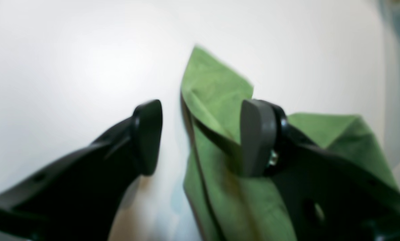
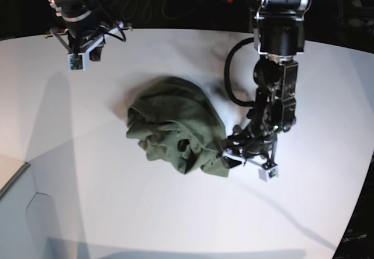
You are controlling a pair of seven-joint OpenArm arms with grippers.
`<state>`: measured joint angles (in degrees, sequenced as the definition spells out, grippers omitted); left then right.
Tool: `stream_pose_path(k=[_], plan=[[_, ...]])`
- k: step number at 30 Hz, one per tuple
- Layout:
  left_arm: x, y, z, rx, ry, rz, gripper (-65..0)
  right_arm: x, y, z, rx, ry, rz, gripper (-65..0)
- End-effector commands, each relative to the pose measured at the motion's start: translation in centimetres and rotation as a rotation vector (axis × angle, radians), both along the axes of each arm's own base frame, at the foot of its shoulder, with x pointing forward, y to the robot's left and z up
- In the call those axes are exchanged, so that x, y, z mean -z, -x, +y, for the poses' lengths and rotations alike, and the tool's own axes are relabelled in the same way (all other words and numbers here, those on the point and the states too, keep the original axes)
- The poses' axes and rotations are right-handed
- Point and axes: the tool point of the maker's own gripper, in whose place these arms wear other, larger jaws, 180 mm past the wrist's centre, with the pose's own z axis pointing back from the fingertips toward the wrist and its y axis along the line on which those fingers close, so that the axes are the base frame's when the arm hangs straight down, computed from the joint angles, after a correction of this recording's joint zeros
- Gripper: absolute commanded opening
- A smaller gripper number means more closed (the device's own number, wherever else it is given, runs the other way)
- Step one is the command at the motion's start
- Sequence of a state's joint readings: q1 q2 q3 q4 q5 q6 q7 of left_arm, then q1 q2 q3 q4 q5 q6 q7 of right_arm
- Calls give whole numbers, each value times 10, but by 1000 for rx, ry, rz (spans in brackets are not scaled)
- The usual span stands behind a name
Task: Layout the t-shirt on the table in an organized manner, then fold the t-shirt properly
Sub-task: 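Lift the t-shirt with the left gripper and drag it across the table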
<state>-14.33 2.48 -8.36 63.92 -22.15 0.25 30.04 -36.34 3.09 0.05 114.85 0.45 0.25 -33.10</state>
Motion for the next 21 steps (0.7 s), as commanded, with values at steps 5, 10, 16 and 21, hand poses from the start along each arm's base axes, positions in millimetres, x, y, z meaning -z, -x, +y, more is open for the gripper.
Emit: stream_pose_path(k=[5, 10, 16, 21], plan=[[-1, -21, 10, -73, -19, -92, -292, -9, -6, 0, -5, 3, -38, -650], [15, -19, 11, -84, -24, -70, -292, -9, -6, 0, -5, 3, -40, -650], [24, -22, 6, -85, -8, -42, -292, -9, -6, 0, -5, 3, -40, -650], [18, -24, -2, -80, 7, -55, -293, -8, -6, 0, -5, 3, -38, -650]])
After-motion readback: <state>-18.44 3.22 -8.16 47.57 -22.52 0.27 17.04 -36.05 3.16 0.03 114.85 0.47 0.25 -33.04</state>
